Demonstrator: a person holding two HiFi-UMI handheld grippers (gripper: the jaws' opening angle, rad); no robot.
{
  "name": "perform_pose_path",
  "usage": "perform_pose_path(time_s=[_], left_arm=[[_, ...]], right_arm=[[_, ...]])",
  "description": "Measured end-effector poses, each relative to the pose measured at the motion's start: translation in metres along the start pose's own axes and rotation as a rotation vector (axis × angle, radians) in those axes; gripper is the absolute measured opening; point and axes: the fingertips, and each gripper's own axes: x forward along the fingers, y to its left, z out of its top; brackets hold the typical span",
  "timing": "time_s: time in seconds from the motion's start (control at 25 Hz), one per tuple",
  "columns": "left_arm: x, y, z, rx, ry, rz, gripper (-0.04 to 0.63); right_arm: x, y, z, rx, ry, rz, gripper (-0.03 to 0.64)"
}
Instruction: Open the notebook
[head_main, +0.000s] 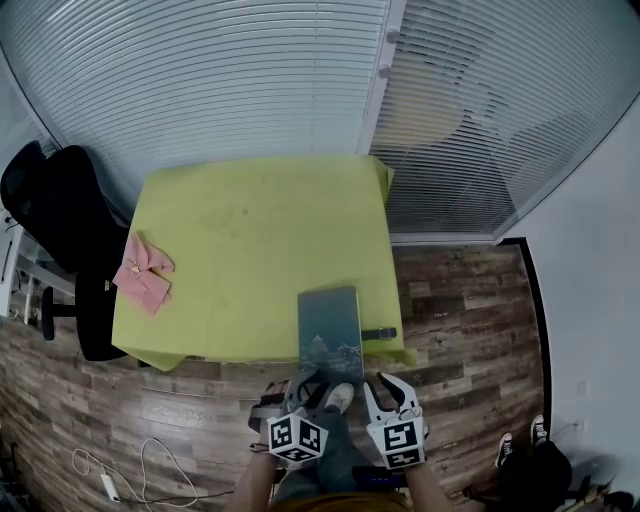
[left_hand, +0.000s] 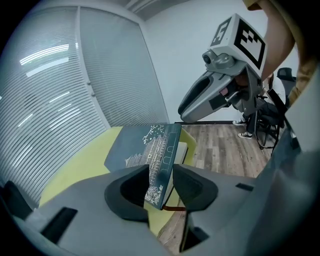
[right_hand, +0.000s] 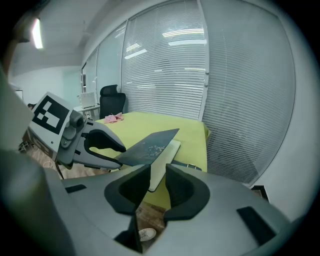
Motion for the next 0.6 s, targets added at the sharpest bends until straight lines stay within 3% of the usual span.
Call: perform_pose_path(time_s=[0.6], left_arm=[[-0.012,0.001,0.002,-0.015,-0.021,0.077,0.091]], right_arm=[[-0.023,-0.004,-0.004,0.005,-0.011,-0.025,0.094]])
